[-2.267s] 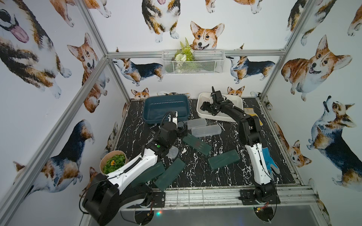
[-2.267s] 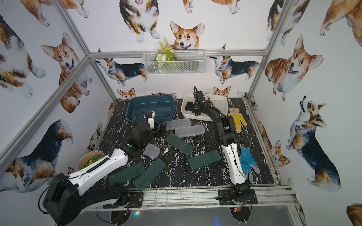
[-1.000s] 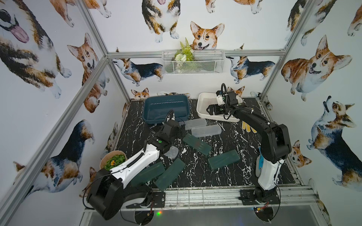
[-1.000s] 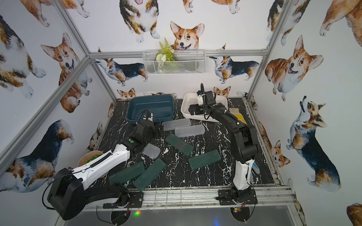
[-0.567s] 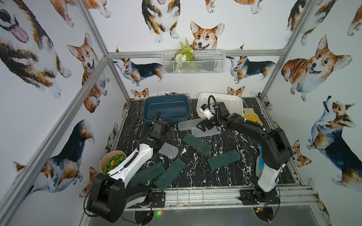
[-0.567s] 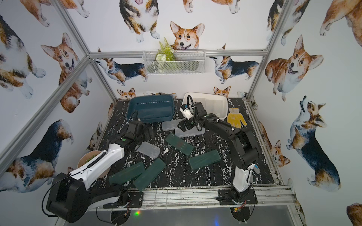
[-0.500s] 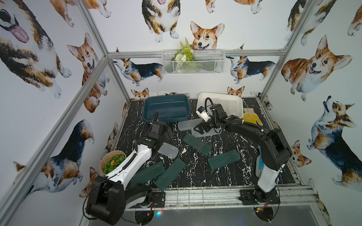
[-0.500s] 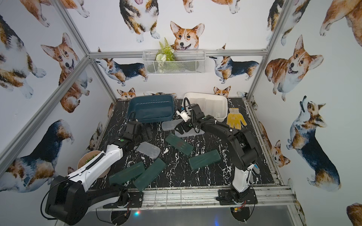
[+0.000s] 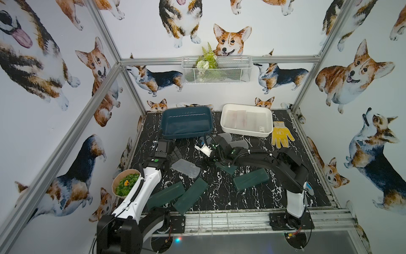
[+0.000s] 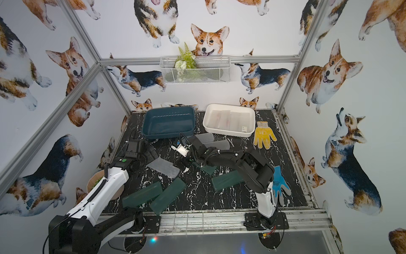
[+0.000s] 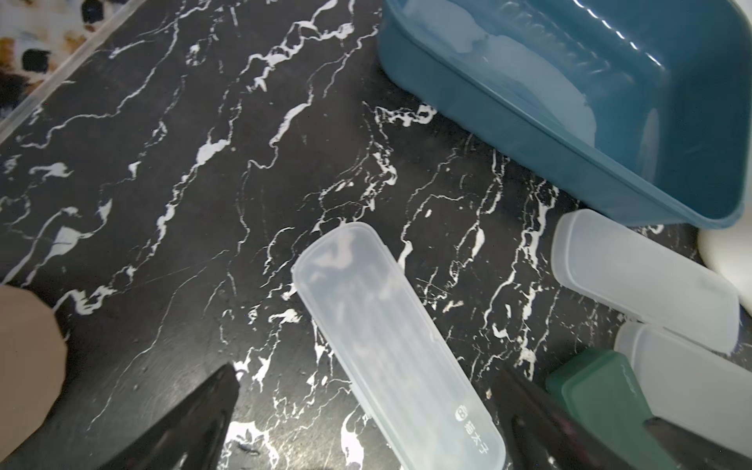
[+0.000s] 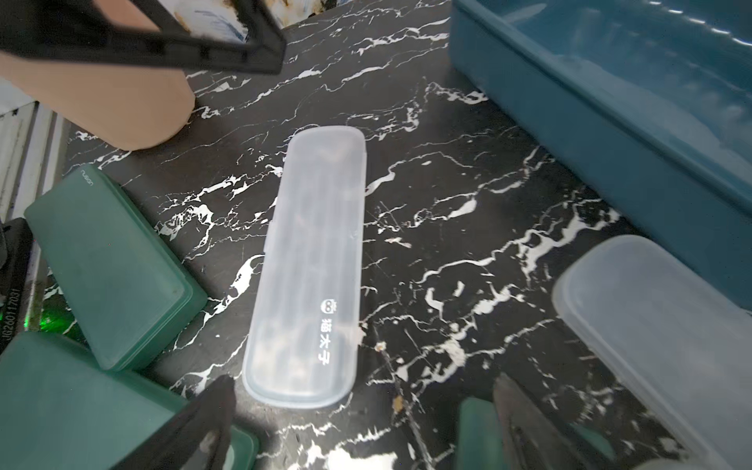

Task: Place the pencil cases by color into the storage box
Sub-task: Pick up the pencil case from the center of the board.

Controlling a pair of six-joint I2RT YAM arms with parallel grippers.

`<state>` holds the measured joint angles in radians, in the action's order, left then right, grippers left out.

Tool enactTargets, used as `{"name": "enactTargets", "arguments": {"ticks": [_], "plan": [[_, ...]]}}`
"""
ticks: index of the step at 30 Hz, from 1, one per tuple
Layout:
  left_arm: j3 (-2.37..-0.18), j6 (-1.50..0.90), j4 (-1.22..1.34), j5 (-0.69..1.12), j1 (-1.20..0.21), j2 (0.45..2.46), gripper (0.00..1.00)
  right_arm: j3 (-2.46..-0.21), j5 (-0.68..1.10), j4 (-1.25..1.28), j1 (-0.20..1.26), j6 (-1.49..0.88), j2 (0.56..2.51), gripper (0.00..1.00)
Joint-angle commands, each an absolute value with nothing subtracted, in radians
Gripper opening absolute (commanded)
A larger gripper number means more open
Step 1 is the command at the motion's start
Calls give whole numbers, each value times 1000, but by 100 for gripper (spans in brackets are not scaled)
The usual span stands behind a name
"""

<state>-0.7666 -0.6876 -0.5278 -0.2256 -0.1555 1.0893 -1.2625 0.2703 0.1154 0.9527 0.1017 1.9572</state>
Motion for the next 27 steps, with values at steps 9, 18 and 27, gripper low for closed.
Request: {"name": "enactTargets", "arguments": {"ticks": [9, 18, 27], "plan": [[-768, -713, -507, -165, -75, 1104, 100, -1367, 141, 178, 1051, 45, 2106, 99], [-753, -734, -474, -163, -62, 1120, 100, -1458, 126, 127, 1081, 48, 2204, 100], [-735, -750, -449, -166, -51, 1127, 100, -1518, 93, 83, 1097, 57, 2277, 100]]}}
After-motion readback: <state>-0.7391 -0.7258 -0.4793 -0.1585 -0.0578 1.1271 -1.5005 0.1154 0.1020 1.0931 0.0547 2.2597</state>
